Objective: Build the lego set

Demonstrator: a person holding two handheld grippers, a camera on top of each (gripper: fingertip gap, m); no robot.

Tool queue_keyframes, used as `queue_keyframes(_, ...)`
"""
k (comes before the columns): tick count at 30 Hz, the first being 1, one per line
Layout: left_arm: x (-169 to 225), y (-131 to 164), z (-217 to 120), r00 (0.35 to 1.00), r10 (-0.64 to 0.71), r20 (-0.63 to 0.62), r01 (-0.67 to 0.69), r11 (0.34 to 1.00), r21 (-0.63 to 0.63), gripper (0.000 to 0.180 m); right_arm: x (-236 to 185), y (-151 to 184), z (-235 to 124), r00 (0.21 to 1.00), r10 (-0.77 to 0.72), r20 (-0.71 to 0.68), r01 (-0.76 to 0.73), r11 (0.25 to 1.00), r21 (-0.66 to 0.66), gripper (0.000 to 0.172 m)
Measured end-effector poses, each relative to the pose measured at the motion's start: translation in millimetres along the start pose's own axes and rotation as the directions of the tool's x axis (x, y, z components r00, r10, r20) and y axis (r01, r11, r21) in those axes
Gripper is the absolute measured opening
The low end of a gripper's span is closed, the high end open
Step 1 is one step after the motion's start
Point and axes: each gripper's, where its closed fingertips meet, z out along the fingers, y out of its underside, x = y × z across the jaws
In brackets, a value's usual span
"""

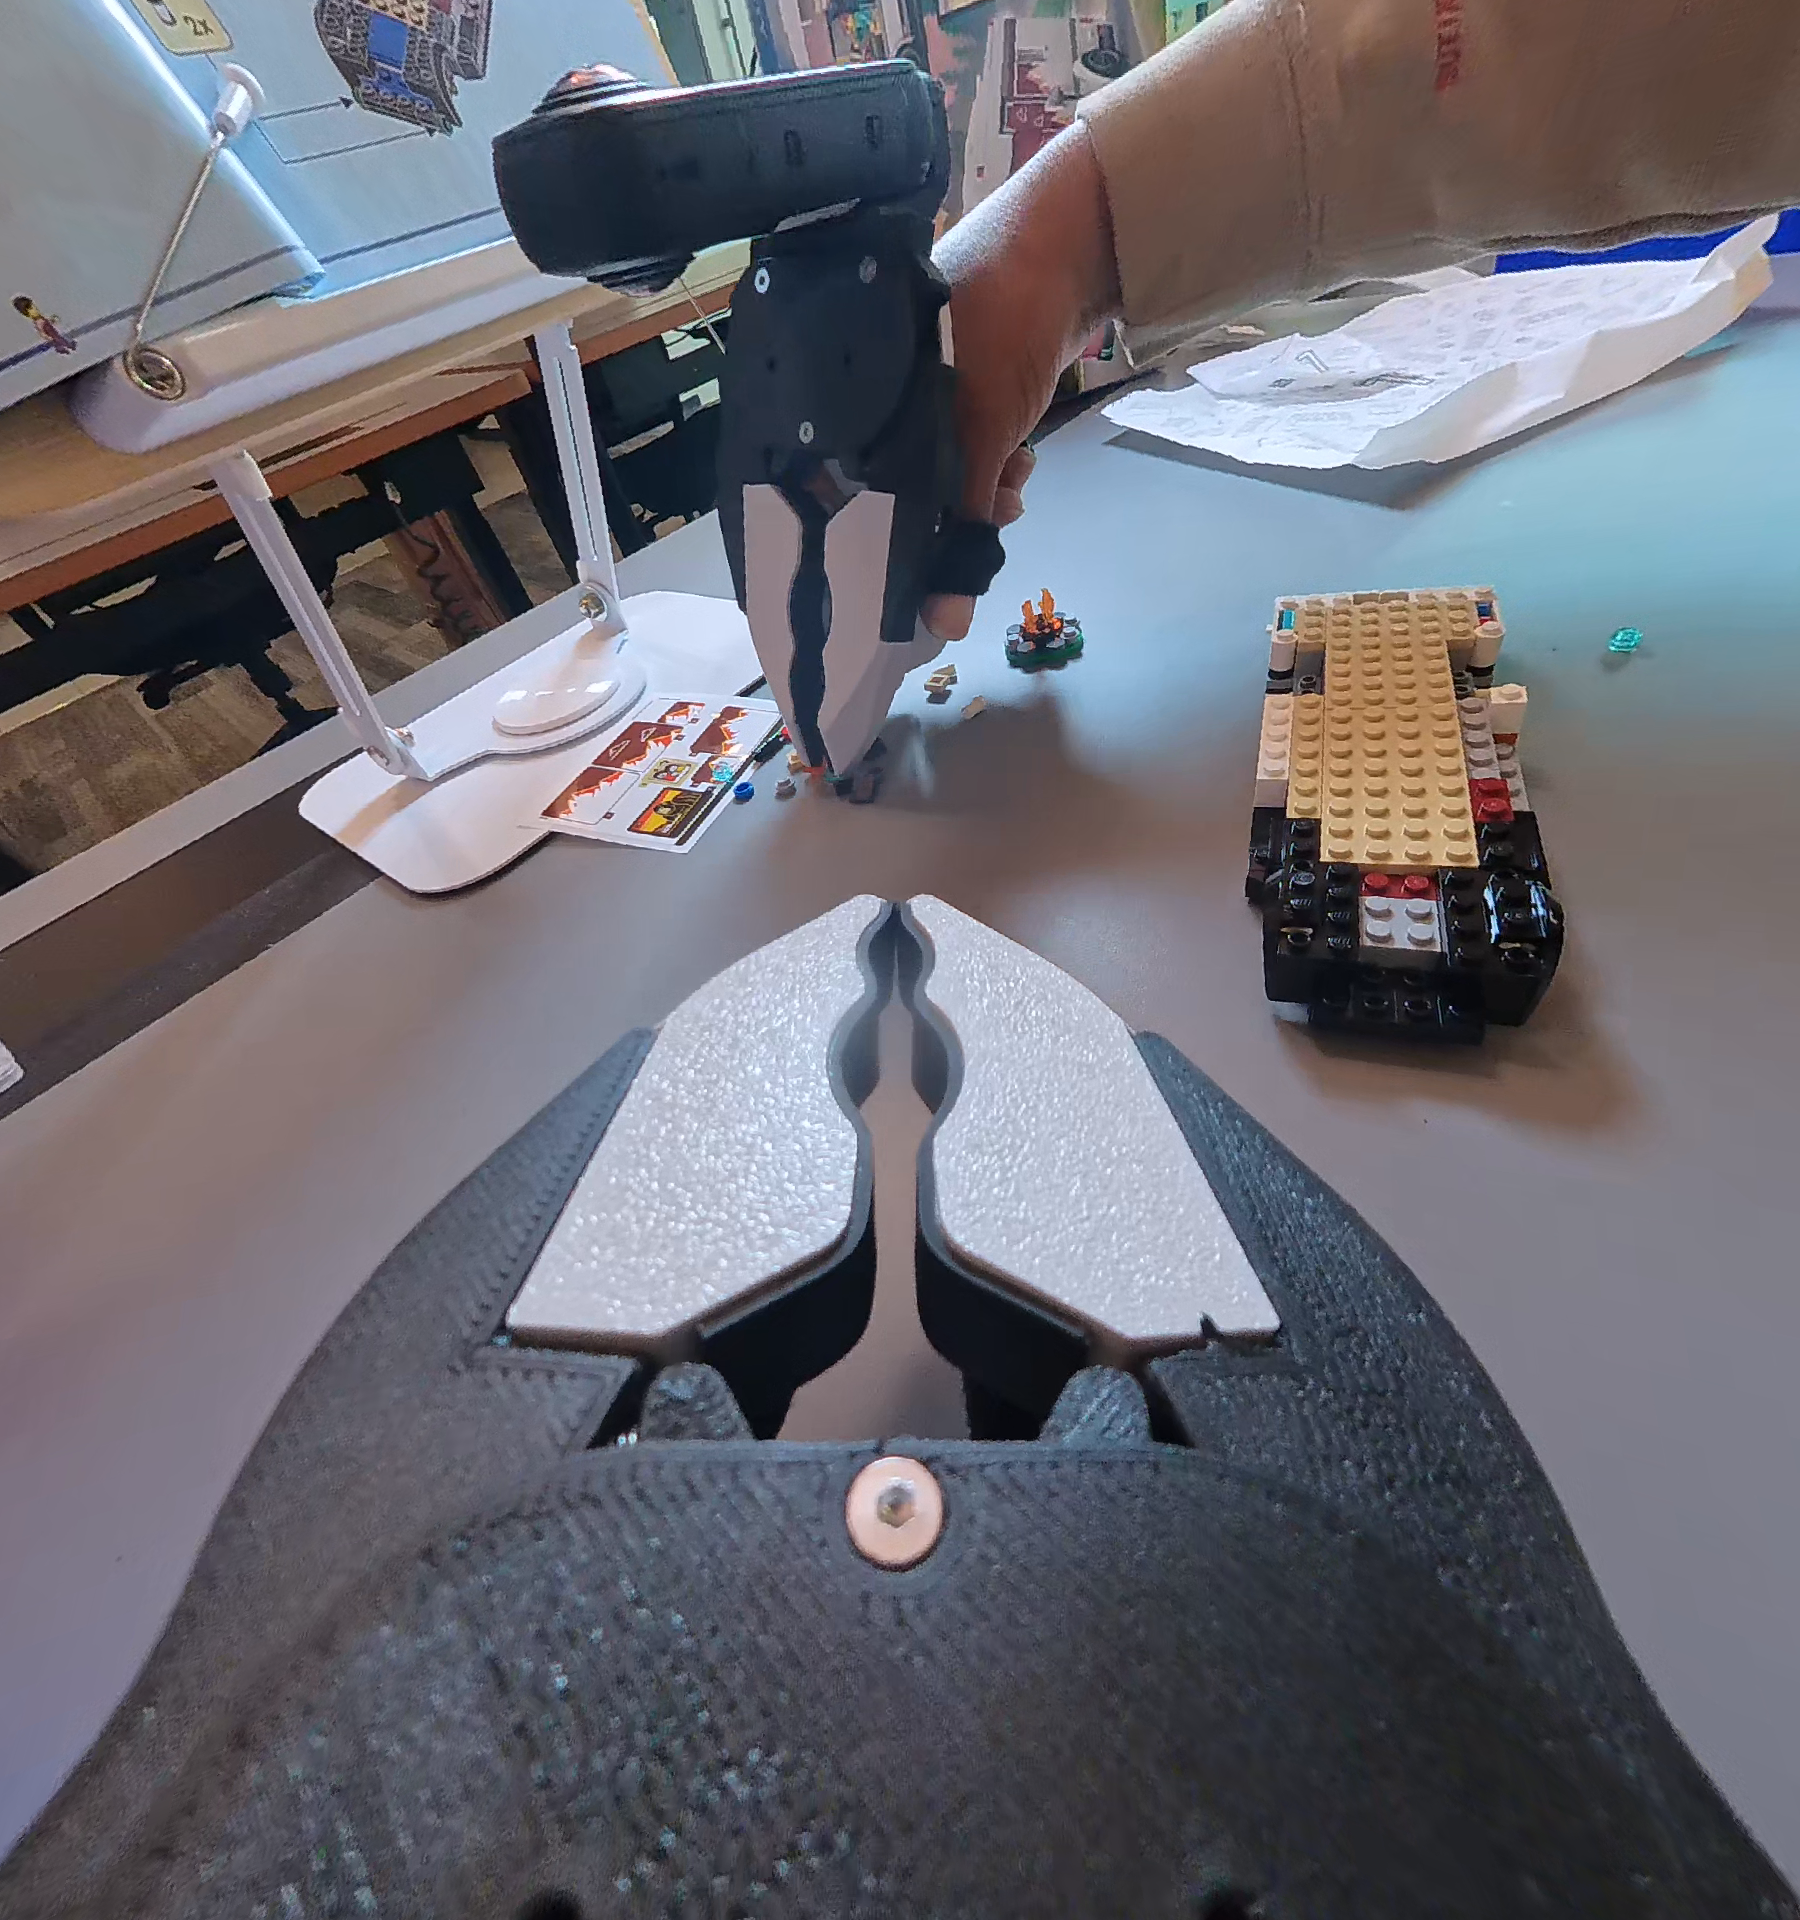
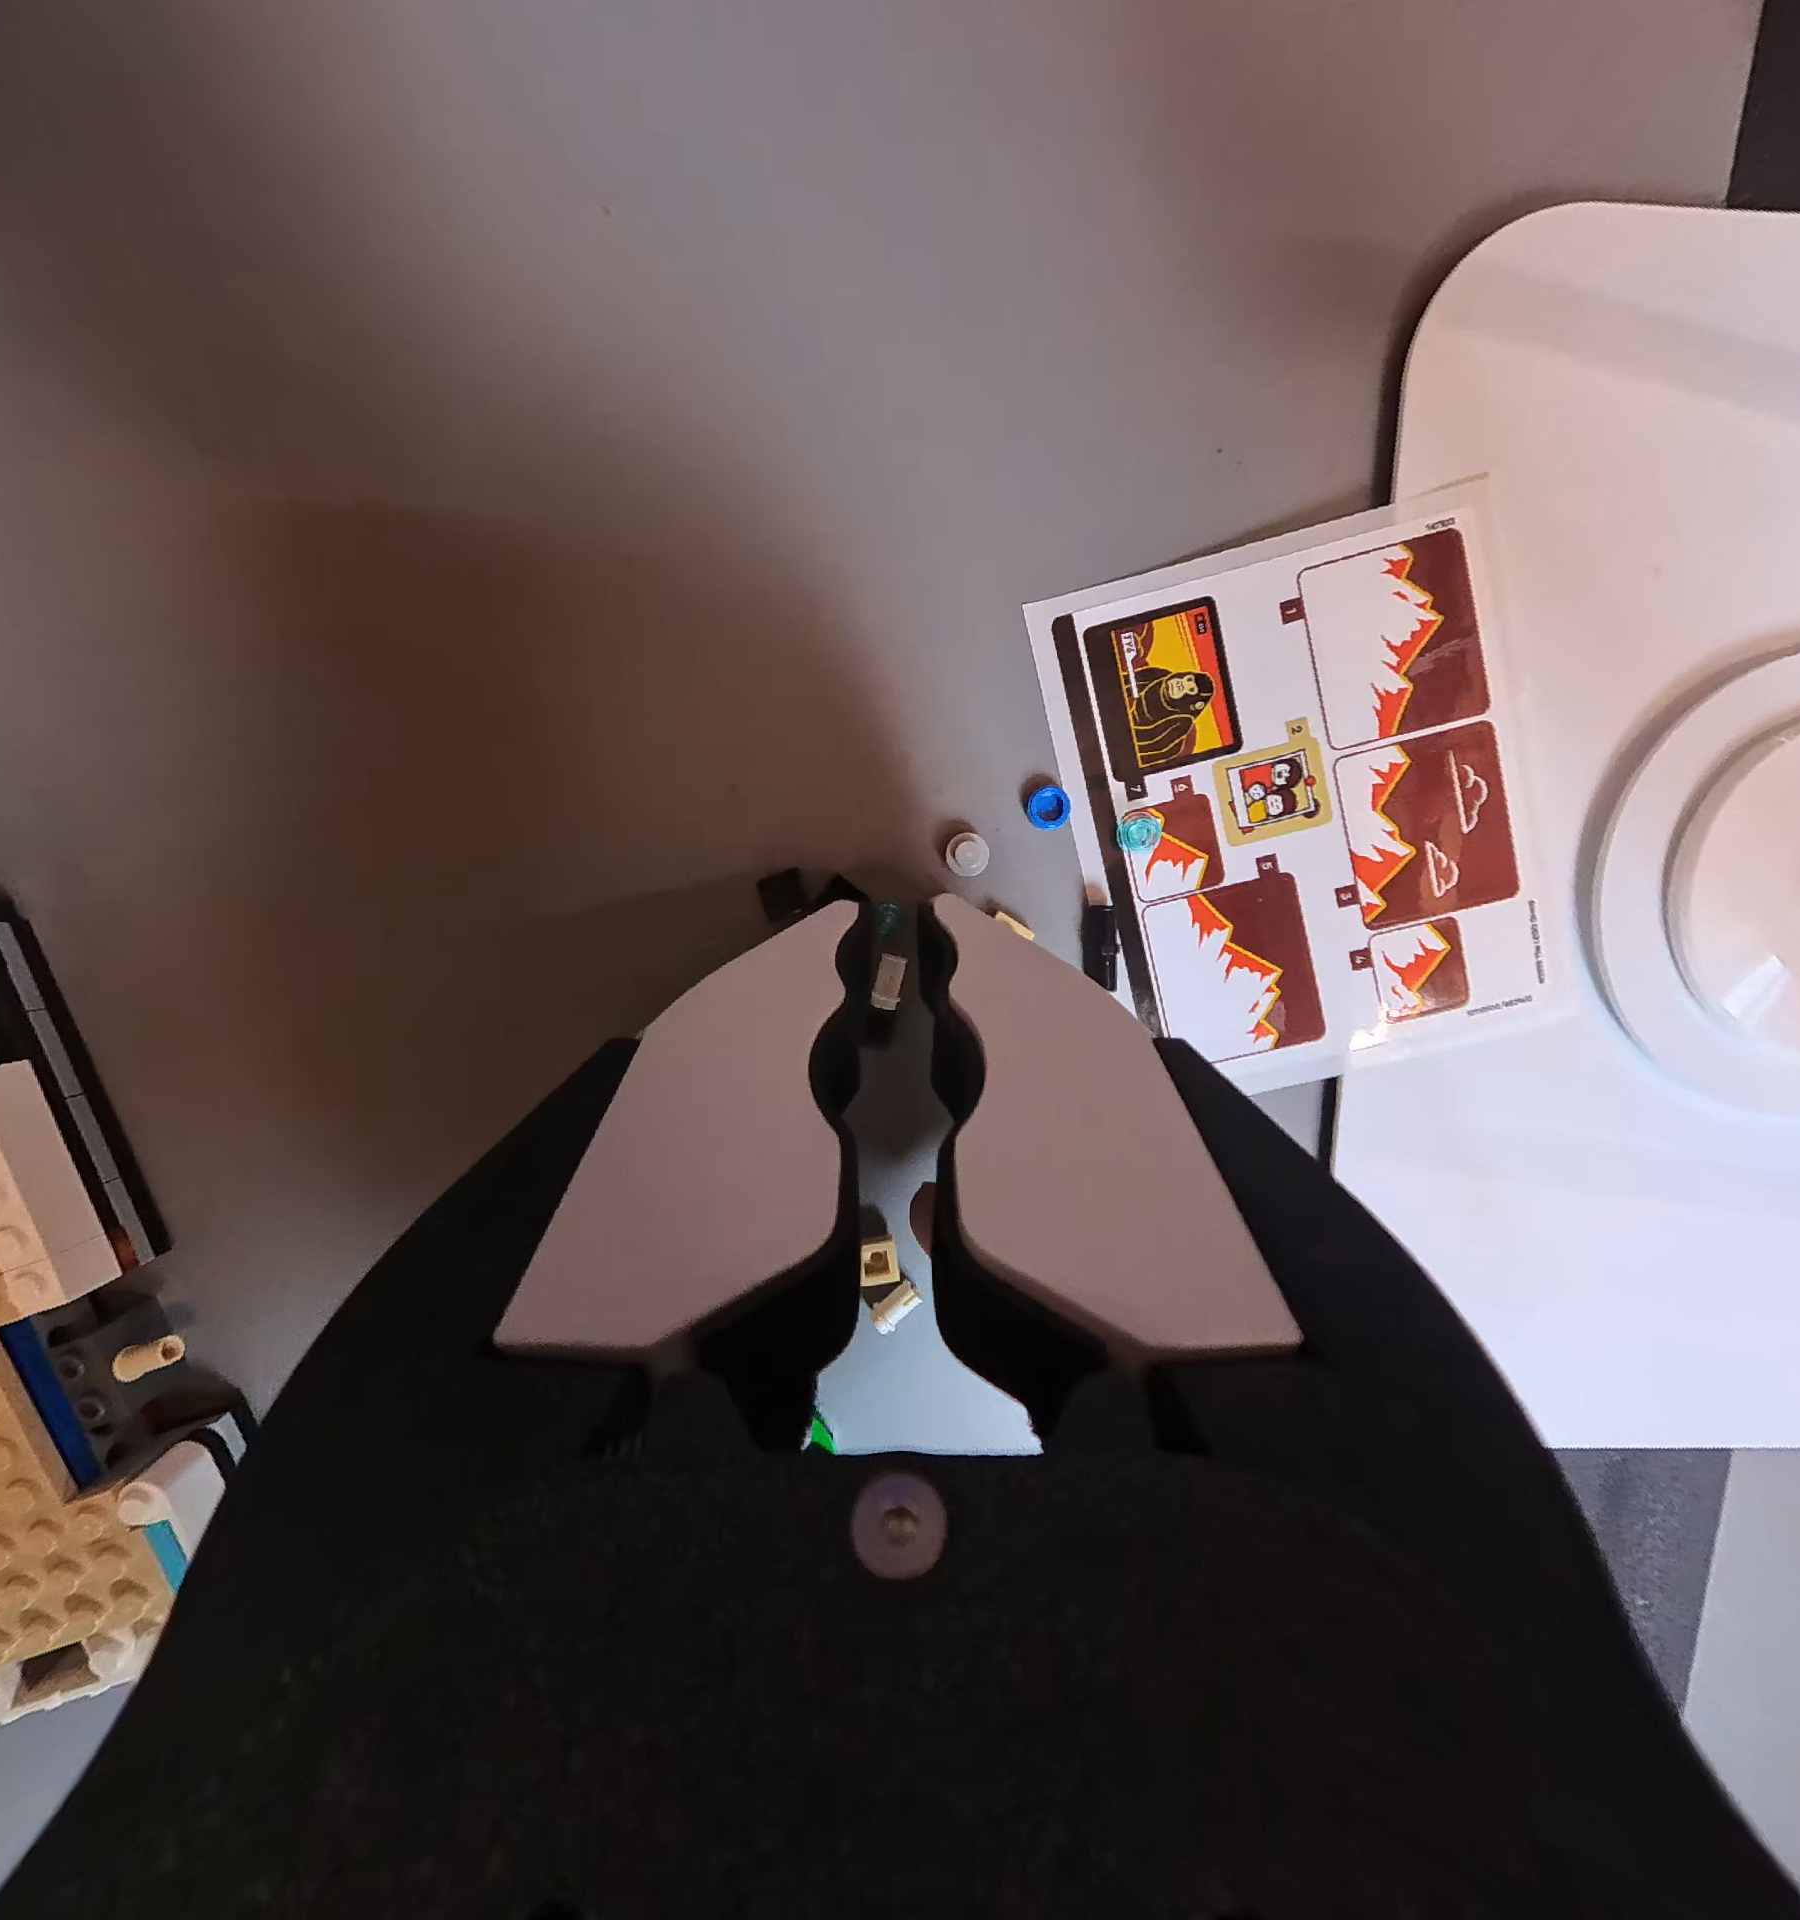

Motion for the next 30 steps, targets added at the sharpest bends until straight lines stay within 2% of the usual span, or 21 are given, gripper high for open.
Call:
queue_keyframes(14, -0.4, 0.5, 0.1, 1.0, 0.002, 0.001, -0.002, 1.0, -0.002, 0.0, -2.2, -0.1, 1.8, 0.989, -0.147, -0.019, 0.146, 0.988, -0.047, 0.008)
queue_keyframes(24, 0.9, -0.3, -0.2, 1.0, 0.009, -0.001, -0.009, 1.0, 0.0, 0.0, -2.3, -0.3, -0.3, 0.991, -0.131, -0.008, 0.131, 0.99, -0.045, 0.007)
queue_keyframes(27, 1.3, -1.1, -0.4, 1.0, 0.013, -0.001, -0.013, 1.0, 0.001, 0.0, -11.2, -7.9, -21.6, 0.996, -0.09, -0.02, 0.091, 0.995, 0.042, 0.007)
queue_keyframes(30, 2.8, -2.1, -0.8, 1.0, 0.022, -0.002, -0.022, 1.0, 0.002, 0.0, -48.6, -8.0, -57.9, 0.999, -0.053, -0.011, 0.054, 0.99, 0.128, 0.007)
